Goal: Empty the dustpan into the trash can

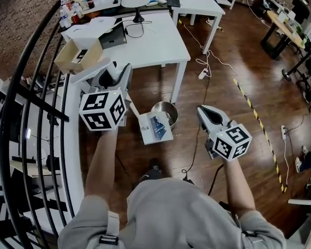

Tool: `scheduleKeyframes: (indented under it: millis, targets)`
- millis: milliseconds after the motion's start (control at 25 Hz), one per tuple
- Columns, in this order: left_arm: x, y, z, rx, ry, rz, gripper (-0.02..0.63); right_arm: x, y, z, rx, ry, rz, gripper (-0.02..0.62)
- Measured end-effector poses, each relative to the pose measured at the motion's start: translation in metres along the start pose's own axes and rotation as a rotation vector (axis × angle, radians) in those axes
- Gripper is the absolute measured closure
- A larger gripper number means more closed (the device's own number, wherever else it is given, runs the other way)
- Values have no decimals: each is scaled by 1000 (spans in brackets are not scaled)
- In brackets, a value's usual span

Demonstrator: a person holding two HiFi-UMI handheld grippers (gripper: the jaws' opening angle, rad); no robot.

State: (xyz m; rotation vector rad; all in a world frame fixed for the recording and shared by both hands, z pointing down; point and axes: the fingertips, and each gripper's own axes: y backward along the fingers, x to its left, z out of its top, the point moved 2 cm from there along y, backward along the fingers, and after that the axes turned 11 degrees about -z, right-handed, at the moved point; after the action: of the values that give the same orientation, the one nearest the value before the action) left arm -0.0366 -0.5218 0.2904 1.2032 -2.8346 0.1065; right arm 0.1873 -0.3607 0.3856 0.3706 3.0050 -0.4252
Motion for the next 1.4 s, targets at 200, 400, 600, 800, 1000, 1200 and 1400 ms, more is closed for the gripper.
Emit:
scheduleKeyframes:
  millis: [200, 400, 600, 800, 1000, 1200, 1400]
  targets:
    - [27, -40, -18, 60, 18, -27, 411, -10, -32, -1, 19, -29, -46, 597]
    - [34, -77, -25, 94, 1, -54, 411, -27, -48, 1, 41, -46, -73, 597]
    - [42, -112, -33, 103, -31, -15, 411, -50, -59, -5, 33, -47, -67, 597]
    - [29, -159, -32, 106, -82, 6, 411, -96, -60, 1, -11, -52, -51, 597]
    - [-13, -224, -35, 136, -128, -17, 416, -156, -54, 12, -47, -62, -35, 597]
    - [-52, -290, -31, 178, -171, -38, 417, -207, -50, 34, -68, -64, -14, 597]
    - [-79, -350, -40, 227, -197, -85, 417, -248, -53, 33, -60, -99, -46, 597]
